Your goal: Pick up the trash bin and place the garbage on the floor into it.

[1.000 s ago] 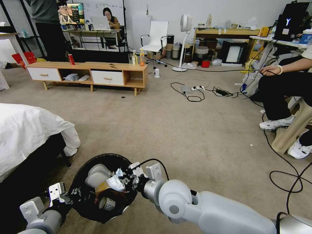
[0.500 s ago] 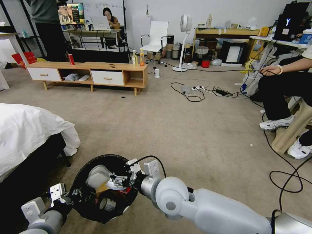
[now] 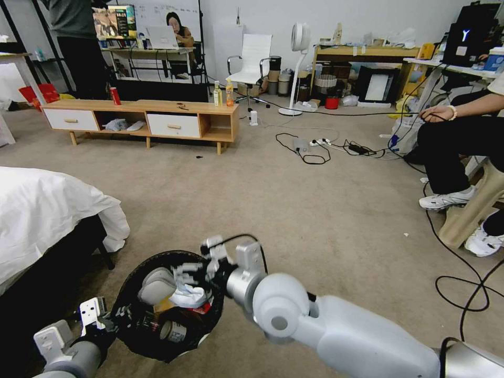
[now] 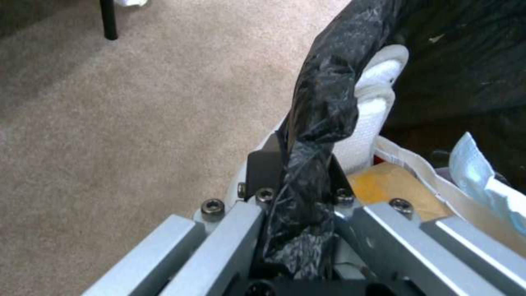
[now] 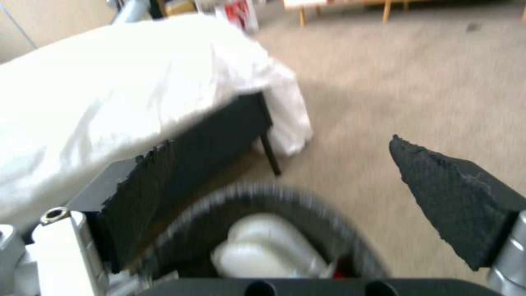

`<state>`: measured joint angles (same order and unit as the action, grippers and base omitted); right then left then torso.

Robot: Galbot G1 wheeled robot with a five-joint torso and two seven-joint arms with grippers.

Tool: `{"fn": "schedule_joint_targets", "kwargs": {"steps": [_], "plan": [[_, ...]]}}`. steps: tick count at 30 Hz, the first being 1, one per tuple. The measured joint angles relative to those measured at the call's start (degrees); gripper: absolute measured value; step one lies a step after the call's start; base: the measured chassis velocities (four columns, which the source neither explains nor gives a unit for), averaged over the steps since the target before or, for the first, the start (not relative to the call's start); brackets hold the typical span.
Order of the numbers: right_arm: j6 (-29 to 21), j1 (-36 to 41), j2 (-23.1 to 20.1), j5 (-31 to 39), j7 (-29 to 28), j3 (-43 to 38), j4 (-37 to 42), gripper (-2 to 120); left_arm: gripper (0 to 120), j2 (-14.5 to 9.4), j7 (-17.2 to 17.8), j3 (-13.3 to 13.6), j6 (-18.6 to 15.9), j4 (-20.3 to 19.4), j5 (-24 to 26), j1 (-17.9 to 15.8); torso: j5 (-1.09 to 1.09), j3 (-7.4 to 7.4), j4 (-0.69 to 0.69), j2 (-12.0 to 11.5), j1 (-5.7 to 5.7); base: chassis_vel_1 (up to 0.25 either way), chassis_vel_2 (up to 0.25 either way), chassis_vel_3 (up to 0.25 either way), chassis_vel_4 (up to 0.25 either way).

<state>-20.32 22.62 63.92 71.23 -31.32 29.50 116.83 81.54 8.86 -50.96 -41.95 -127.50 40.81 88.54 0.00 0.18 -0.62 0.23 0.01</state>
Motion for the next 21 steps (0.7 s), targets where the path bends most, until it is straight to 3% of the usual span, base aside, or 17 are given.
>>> {"fn": "schedule_joint_targets", "kwargs": {"steps": [15,16,19,21], "plan": [[4.43,1.28,-1.02,-2.31,3.8,-7.94,2.52,99,2,0.65,-0.38,0.07,0.04,-0.23,-0.69,0.25,0.0,0.0,0.01,0.0,0.0,0.0,0.0,0.0,0.0],[6.89,3.04,-2.42,-3.96,5.85,-12.24,3.37,99,2,0.73,-0.41,-0.06,0.06,-0.27,-0.92,0.34,0.01,0.0,0.01,0.0,0.0,0.0,0.0,0.0,0.0],[8.87,4.16,-3.83,-5.47,7.41,-15.12,3.83,99,2,0.84,-0.41,-0.11,0.07,-0.45,-1.05,0.34,0.01,0.0,0.0,0.0,0.0,0.0,0.0,0.0,0.0],[14.25,6.3,-6.21,-9.9,10.77,-19.2,4.08,99,2,1.17,-0.5,-0.41,0.17,-0.79,-1.51,0.48,0.01,0.0,-0.03,0.0,0.0,0.0,0.0,0.0,0.0]]}}
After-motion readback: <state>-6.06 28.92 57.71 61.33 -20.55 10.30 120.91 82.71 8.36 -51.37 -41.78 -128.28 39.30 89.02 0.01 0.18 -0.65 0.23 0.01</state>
